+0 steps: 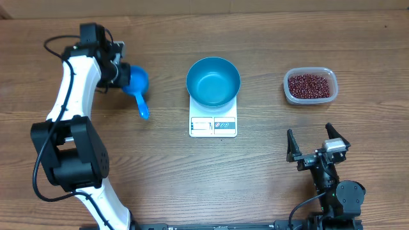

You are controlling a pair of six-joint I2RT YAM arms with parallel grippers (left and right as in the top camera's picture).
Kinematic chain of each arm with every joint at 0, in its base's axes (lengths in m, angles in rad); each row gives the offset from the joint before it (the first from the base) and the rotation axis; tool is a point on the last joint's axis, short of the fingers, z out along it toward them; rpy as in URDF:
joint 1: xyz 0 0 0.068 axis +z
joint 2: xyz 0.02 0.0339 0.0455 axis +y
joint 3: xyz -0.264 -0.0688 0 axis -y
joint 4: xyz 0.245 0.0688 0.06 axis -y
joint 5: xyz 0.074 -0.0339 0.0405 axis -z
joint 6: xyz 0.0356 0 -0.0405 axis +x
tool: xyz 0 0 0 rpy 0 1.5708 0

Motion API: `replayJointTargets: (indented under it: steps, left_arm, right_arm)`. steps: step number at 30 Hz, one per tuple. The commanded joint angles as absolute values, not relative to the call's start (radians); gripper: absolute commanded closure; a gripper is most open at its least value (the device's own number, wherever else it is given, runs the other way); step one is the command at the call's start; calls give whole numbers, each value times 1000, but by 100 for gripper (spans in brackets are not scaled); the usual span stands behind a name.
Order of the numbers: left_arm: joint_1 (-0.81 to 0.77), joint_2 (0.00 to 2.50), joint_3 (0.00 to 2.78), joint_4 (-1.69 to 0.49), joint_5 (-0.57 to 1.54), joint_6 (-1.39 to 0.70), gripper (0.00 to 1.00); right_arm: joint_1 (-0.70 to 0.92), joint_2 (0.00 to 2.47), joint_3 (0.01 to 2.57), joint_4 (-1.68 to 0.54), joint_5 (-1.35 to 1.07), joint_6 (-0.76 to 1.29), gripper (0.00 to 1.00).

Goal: Scoop item into bowl and weigh 150g on scale
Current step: 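Lift the blue scoop with the left gripper and carry it over the teal bowl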

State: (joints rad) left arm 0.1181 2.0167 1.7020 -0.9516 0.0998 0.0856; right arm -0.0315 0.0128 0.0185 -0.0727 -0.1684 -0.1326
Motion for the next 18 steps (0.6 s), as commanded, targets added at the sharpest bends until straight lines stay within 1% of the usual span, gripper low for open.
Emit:
replayJointTargets:
  steps: [1, 9, 16, 18]
  left_arm:
    - [117, 2027, 1810, -1007, 101, -35, 96]
    - [117, 2027, 1952, -1181, 101, -231, 96]
    - [117, 2027, 1966, -1372, 102, -538, 96]
    - [117, 2027, 1966, -1405, 102, -579, 96]
  right_arm:
    - [-35, 3, 8, -69, -174, -147, 0]
    - [-35, 3, 8, -69, -174, -147, 0]
    - [-35, 3, 8, -69, -174, -147, 0]
    - [-35, 3, 8, -69, -174, -147, 0]
